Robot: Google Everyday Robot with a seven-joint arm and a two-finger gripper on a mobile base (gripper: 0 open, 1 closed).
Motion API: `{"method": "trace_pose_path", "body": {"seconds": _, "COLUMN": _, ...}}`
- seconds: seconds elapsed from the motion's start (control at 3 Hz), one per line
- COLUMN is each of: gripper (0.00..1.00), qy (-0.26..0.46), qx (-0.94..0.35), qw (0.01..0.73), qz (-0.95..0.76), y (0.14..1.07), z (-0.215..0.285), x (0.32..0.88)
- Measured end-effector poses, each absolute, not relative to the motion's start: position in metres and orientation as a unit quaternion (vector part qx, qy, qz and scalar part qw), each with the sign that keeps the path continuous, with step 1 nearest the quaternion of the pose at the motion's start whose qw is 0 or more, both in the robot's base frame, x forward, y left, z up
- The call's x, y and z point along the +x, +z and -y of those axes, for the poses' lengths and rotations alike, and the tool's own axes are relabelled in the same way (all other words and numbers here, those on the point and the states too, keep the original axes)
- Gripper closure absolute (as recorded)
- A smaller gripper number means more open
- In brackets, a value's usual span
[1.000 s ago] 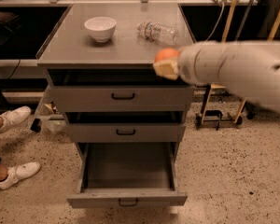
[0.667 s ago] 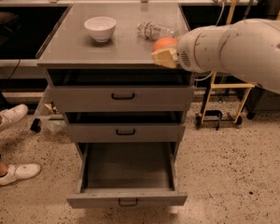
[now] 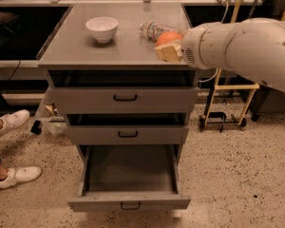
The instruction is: Pick orange from bottom drawer and place on counter
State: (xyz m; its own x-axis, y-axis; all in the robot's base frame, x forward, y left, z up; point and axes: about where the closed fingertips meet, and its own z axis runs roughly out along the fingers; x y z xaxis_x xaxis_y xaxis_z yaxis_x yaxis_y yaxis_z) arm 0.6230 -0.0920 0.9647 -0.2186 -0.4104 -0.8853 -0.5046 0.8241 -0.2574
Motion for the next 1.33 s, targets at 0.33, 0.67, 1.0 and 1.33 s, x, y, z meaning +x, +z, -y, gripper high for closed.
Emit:
{"method": "trace_pose_path", "body": {"seconds": 0.33, "gripper": 1.0, "qy": 0.038, "qx": -0.294, "qw": 0.563, "qz": -0.771, "y": 0.965, "z": 0.102, "x": 0.678}}
{"method": "trace_pose_path", "body": {"seconds": 0.67, "gripper": 1.0, "qy": 0.028, "qx": -0.294, "qw": 0.545, "qz": -0.785, "y": 0.944, "z": 0.11, "x": 0.756}}
{"method": "trace_pose_path", "body": {"seconds": 1.0, "gripper": 1.0, "qy": 0.023, "qx": -0.291, "qw": 0.497, "qz": -0.817, "y": 0.894, "z": 0.122, "x": 0.818}}
{"method": "trace_pose_path", "body": {"seconds": 1.33, "gripper": 1.0, "qy": 0.028, "qx": -0.272, "qw": 0.471, "qz": -0.839, "y": 0.862, "z": 0.139, "x": 0.857}}
